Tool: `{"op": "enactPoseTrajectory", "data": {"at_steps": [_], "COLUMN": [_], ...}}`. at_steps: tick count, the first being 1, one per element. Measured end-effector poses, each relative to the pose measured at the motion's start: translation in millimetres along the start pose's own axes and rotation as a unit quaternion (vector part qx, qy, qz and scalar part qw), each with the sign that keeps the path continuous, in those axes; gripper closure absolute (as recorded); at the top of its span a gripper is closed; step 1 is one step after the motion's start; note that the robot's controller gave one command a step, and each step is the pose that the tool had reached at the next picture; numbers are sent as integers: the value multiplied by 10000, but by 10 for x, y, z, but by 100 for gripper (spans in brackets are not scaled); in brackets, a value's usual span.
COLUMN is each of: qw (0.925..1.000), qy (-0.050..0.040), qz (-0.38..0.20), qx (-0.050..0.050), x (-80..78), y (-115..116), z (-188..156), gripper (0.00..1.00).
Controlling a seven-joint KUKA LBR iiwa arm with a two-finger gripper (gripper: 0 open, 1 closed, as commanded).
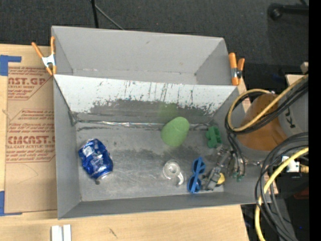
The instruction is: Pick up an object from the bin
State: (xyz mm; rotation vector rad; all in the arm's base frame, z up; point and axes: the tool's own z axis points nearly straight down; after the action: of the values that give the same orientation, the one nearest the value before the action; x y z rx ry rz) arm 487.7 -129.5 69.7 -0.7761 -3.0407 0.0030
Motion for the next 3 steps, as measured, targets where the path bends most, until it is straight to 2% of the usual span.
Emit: {"op": "enactPoseTrajectory", "data": {"at_steps": [1,2,3], "qw": [10000,9999,9998], "qy": [-17,-14,-15], "qz": [-29,132,207], "qx": [-17,-23,-34], "x": [-13,242,262], "y": [52,678,1416], "z": [-1,-141,-141], "gripper": [100,100,100]}}
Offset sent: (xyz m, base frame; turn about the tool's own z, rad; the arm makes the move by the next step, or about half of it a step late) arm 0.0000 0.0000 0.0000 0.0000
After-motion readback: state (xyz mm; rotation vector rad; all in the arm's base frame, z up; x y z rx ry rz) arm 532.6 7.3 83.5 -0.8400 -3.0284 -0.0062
